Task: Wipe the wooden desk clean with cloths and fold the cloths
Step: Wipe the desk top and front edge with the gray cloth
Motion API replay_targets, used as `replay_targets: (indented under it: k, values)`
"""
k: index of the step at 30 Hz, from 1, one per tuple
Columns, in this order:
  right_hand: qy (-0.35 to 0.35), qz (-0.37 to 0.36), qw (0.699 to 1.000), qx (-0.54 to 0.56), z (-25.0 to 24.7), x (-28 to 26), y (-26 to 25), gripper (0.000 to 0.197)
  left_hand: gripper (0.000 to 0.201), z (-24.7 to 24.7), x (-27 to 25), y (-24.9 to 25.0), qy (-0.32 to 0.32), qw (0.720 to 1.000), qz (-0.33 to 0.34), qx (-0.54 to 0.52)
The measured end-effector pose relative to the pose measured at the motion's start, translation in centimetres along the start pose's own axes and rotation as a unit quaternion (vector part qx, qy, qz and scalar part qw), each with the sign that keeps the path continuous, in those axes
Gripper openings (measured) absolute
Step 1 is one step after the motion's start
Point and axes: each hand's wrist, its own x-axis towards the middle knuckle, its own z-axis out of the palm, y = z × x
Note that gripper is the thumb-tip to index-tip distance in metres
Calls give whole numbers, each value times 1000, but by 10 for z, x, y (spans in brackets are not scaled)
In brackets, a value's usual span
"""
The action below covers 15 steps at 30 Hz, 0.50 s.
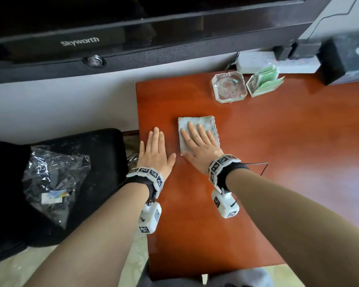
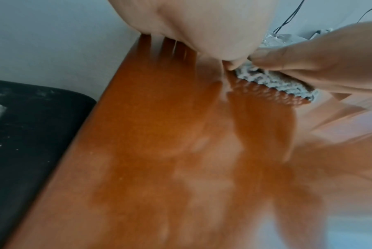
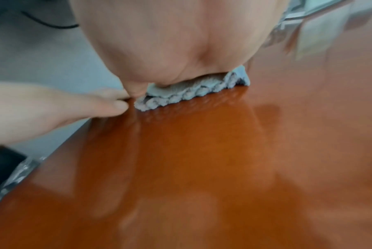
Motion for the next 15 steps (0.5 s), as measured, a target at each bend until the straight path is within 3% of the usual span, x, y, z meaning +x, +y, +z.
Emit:
replay_targets:
  k: [5, 10, 12, 15]
  values:
    - [17, 90, 995, 33, -7, -14, 73, 72, 68, -4, 4, 4, 45, 999, -15, -13]
    - [48, 220, 970, 91, -20, -31, 143, 82, 55, -17, 14, 16, 76, 996, -41, -7]
    - [66, 238, 963, 107, -22, -30, 152, 81, 57, -22, 24, 24, 79, 995, -45, -32]
    - [64, 255, 957, 125, -22, -28, 143, 81, 66, -35, 51, 49, 70, 997, 11, -30]
